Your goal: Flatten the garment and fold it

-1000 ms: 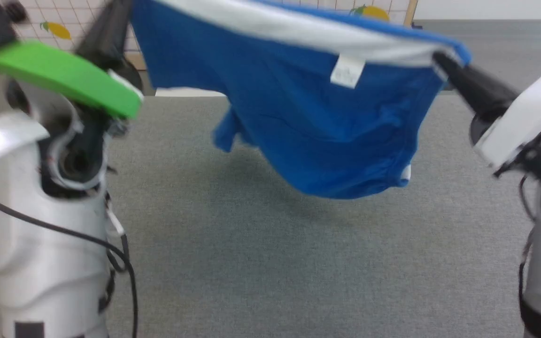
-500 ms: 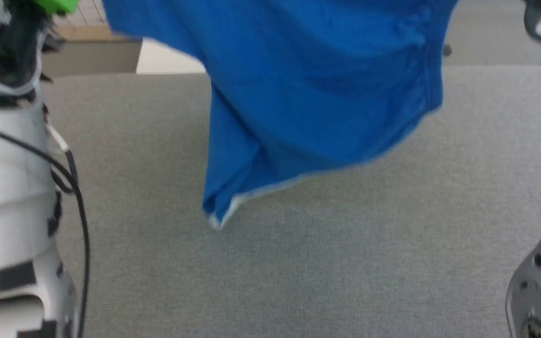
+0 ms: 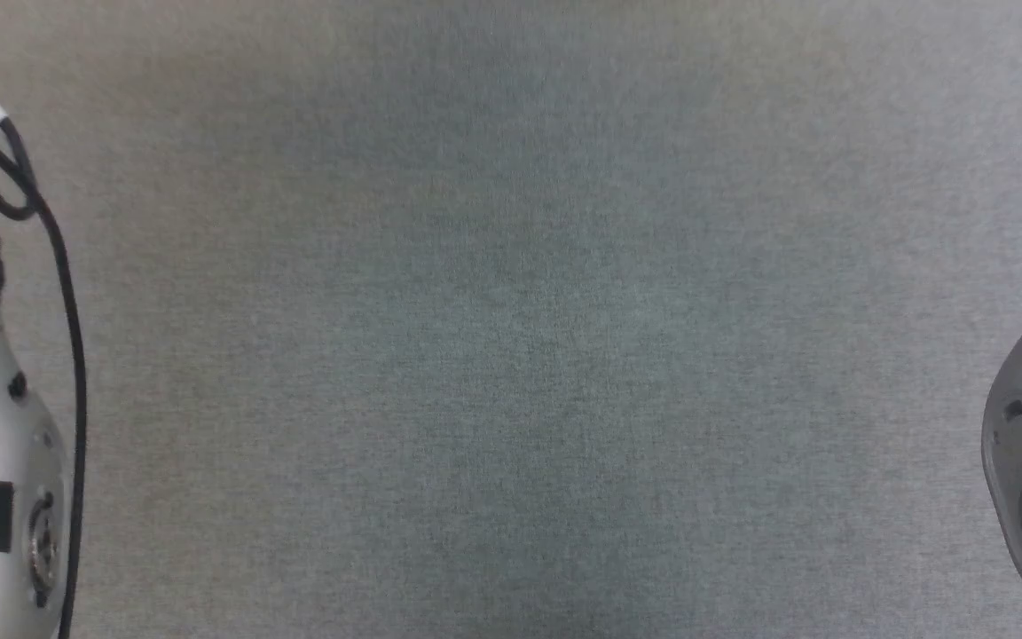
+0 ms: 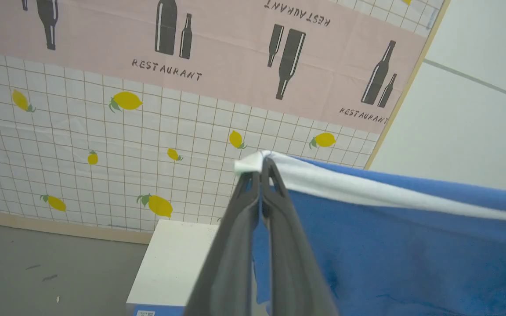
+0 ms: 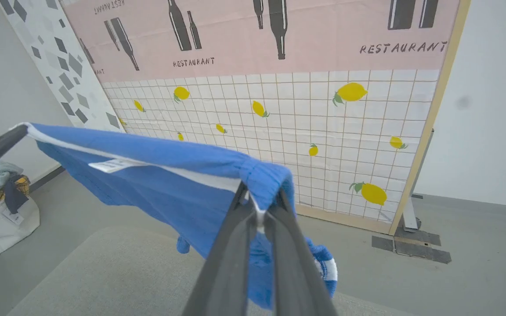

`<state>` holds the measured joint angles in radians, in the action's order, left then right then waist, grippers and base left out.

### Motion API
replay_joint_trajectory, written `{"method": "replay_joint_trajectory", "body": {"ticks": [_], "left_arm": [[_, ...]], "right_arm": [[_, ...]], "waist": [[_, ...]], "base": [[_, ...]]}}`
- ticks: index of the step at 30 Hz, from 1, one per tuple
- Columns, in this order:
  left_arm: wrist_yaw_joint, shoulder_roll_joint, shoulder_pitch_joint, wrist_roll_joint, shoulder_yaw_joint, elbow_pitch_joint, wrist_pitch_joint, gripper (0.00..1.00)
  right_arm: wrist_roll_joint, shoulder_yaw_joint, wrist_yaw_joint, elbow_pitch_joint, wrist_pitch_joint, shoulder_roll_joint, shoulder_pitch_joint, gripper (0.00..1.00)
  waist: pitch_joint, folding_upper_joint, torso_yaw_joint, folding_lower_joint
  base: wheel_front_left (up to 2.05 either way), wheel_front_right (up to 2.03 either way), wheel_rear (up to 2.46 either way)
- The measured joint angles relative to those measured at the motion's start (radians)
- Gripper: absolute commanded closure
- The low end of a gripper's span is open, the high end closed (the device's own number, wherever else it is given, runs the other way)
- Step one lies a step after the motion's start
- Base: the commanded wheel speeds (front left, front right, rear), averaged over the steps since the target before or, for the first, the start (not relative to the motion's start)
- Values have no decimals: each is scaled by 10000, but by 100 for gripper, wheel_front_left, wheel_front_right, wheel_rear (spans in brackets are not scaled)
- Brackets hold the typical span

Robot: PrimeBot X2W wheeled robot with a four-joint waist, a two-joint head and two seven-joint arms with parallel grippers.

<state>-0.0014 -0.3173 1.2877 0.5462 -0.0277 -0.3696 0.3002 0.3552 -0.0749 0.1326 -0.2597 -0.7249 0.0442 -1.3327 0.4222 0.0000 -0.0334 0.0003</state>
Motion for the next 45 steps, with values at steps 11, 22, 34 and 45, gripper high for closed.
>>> {"method": "replay_joint_trajectory", "body": {"ticks": [11,22,34,45], "left_arm": [[-957,729,-2856,924,-161,-640,-1206,100],[-527,1530,-8828,1755,245,614,-2050,100],[1346,1680,-13964,1530,117,2763,-594,100],[1969,1471,-14896,1310,-171,4725,380,100]], "right_arm": [[1151,508,-4,685,765,351,3128,100],[2403,1093,-4,3605,242,669,10145,100],[2155,454,4,4669,-1570,56,15624,100],[2094,-121,2,5672,-2512,-29,16075,100]], "waist": [[535,0,128,0],[-1107,0,239,-4],[-3250,0,391,-4],[-4009,0,413,-5]], "base": [[0,0,0],[0,0,0],[0,0,0],[0,0,0]]}}
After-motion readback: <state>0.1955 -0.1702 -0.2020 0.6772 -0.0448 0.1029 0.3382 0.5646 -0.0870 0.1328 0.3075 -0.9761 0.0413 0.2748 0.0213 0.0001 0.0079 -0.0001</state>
